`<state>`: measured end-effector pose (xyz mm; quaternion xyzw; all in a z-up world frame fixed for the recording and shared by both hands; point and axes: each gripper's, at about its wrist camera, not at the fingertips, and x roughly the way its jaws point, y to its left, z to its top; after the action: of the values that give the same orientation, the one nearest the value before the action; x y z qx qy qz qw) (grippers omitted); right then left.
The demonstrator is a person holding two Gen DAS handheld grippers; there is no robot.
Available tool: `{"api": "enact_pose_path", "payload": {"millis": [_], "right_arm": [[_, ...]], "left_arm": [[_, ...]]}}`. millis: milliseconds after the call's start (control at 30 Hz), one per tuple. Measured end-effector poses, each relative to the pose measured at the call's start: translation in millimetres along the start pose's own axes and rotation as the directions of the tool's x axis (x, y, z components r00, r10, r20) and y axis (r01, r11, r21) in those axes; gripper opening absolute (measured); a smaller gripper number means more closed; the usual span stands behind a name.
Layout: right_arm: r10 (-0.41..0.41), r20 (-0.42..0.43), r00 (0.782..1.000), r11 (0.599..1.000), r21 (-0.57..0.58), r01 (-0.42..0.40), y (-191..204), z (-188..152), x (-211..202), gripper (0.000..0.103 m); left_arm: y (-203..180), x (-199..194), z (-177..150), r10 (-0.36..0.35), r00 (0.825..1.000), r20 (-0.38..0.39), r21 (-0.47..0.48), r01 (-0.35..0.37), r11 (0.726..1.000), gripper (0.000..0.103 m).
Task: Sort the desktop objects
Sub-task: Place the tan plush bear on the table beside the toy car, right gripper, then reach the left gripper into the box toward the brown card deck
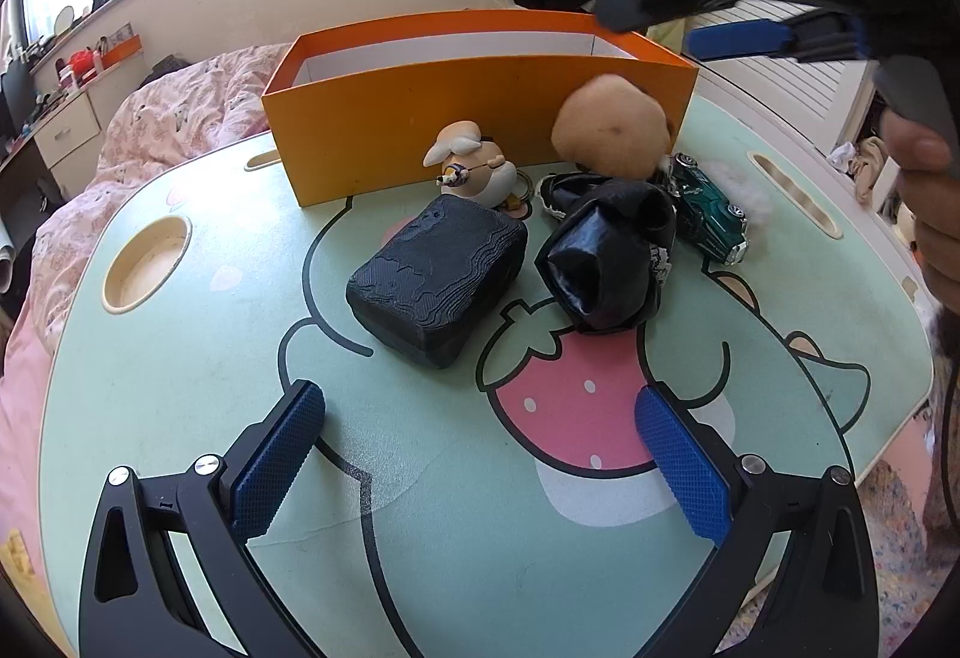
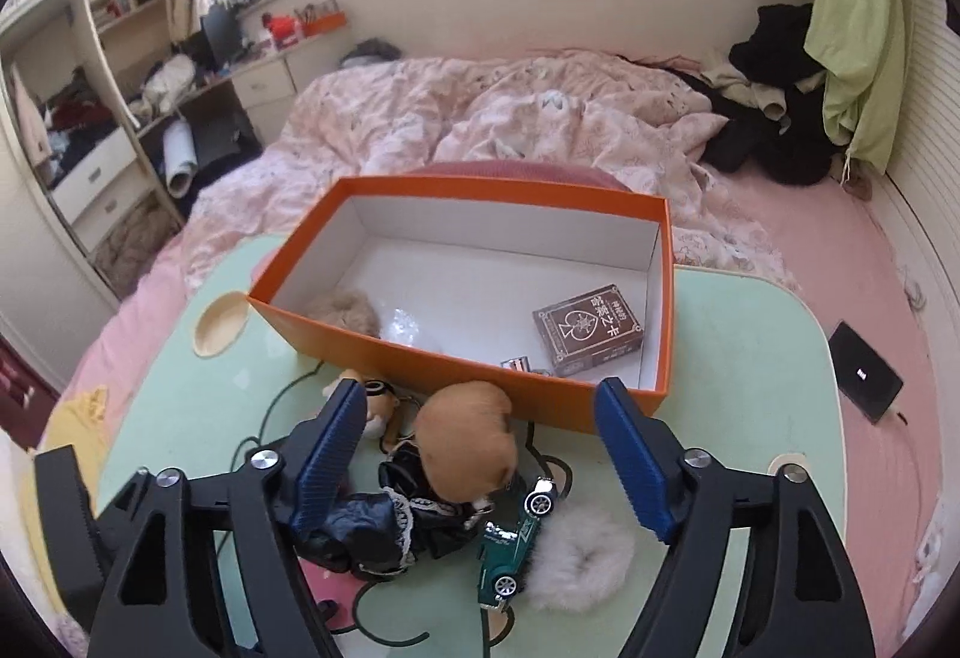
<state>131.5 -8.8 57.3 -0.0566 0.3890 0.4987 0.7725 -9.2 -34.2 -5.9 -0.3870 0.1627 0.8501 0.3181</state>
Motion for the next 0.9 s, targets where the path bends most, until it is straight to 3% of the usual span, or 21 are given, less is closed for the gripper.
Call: {"api": "enact_pose_path", "payload": {"millis": [267,433,533,900], "right_arm": [[-0.079,-0.019,0.997,0.996,-0.032,0.078,6,-84,-20,0.08],[-0.193,-0.043,0.98,0.978,-0.082,0.19,10,-116,0,0.08],[-0.22,0.002,0.975,0.975,-0.018,0.22,4,-124,8,0.103],[-0.227,0.017,0.974,0.974,-0.01,0.227,4,-125,7,0.103]], "left_arm": [[0,0,0,-0.001,1.0,0.0,0.001,0.001,1.0,0.103],[1,0,0,-0.002,1.0,0.0,0.003,0.002,1.0,0.103],[1,1,0,-0.002,1.0,-0.001,0.004,0.002,1.0,0.103],[2,-1,-3,0.004,1.0,0.0,0.0,-0.004,1.0,0.103]]}}
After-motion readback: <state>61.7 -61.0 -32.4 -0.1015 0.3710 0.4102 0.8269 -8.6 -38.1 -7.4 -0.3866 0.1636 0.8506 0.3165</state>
